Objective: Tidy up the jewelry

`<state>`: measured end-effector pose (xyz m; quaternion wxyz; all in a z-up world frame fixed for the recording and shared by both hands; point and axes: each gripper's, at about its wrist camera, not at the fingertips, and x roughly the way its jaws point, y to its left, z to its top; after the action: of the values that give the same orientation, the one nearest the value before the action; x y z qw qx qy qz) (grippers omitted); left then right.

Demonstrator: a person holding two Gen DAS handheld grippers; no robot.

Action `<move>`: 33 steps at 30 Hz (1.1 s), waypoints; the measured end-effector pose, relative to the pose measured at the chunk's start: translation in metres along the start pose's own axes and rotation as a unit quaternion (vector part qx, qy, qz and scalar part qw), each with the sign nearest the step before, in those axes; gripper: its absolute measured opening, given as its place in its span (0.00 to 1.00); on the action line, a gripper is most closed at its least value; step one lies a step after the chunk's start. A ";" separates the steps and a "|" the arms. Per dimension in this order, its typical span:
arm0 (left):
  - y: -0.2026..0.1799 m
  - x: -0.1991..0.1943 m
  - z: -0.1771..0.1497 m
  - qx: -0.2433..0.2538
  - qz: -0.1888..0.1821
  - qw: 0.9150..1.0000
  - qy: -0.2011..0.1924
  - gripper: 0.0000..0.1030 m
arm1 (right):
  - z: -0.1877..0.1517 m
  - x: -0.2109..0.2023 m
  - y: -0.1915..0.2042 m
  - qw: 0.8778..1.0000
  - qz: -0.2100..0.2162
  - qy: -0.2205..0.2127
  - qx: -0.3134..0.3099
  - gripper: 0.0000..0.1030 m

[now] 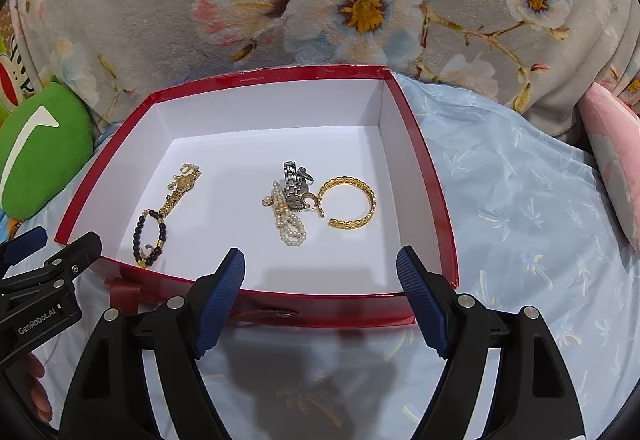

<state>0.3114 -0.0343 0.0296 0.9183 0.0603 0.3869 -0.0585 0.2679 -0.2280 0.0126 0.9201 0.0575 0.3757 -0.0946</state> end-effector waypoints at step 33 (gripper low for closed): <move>-0.003 -0.006 -0.003 -0.001 0.011 1.000 0.003 0.87 | 0.000 -0.007 0.007 1.000 0.001 -0.002 -0.008 0.74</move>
<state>0.3045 -0.0367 0.0314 0.9179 0.0636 0.3889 -0.0477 0.2645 -0.2206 0.0173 0.9215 0.0505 0.3743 -0.0911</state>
